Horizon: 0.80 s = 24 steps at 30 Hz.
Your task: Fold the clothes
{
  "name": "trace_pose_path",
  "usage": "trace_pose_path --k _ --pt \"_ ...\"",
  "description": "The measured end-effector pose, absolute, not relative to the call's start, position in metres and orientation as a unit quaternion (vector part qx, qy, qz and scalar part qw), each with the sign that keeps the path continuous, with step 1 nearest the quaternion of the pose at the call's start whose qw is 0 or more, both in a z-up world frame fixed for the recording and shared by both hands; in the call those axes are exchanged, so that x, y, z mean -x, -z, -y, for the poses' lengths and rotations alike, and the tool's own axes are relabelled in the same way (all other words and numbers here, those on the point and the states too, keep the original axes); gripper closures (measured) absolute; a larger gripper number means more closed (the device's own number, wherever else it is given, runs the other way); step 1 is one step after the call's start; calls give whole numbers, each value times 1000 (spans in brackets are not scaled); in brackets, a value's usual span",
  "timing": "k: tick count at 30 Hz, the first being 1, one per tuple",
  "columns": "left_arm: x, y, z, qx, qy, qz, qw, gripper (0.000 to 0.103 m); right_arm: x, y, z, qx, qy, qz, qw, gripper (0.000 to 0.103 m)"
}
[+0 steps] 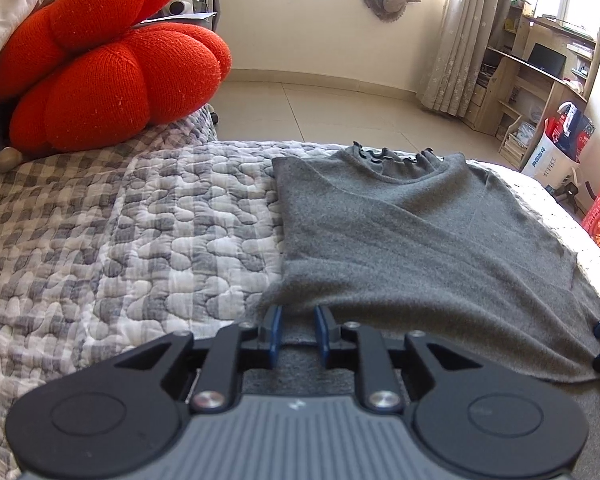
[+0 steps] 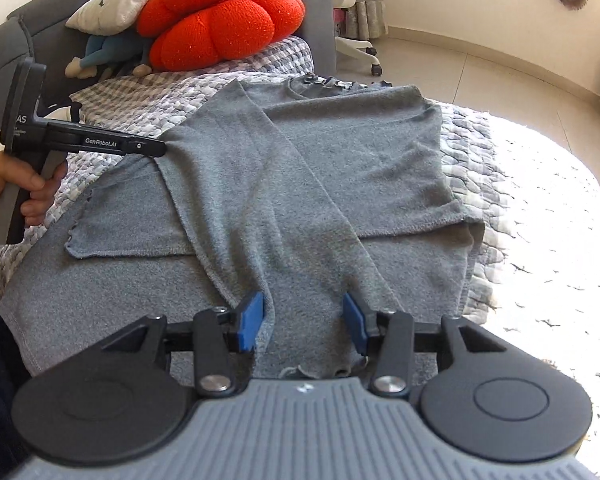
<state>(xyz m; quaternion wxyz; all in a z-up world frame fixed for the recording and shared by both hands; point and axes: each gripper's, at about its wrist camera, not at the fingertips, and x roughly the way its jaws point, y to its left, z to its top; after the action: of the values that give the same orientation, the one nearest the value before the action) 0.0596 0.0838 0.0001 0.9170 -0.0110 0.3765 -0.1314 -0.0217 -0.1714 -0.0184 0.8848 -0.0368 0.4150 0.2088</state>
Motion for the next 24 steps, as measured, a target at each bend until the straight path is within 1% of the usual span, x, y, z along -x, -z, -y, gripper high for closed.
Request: trace_pose_path --k 7,10,12,13,14,15,16,18,19,24 --pt "-51 -11 -80 27 147 -367 918 84 20 8 185 7 -182 -368 912 52" --pt "-40 -20 -67 26 177 -347 921 84 14 18 169 46 -176 -378 908 52" --pt "-38 -17 -54 11 185 -351 918 84 9 27 160 77 -172 -392 901 53" --pt "-38 -13 -49 1 185 -357 916 84 9 28 160 81 -174 -390 901 58" --pt "-40 -9 -44 -9 182 -365 913 84 9 28 160 86 -172 -389 901 70" --pt "-41 -5 -41 -18 180 -370 911 84 9 27 161 92 -167 -389 901 77" --pt "-40 -3 -39 -25 179 -369 912 84 9 27 161 98 -162 -389 902 90" --pt "-41 -3 -40 -25 180 -370 911 84 10 26 162 110 -152 -388 902 94" --pt "-41 -3 -42 -22 180 -372 910 84 10 26 163 116 -147 -388 903 97" --pt "-41 -4 -45 -17 181 -379 908 84 10 26 166 148 -116 -383 904 98"
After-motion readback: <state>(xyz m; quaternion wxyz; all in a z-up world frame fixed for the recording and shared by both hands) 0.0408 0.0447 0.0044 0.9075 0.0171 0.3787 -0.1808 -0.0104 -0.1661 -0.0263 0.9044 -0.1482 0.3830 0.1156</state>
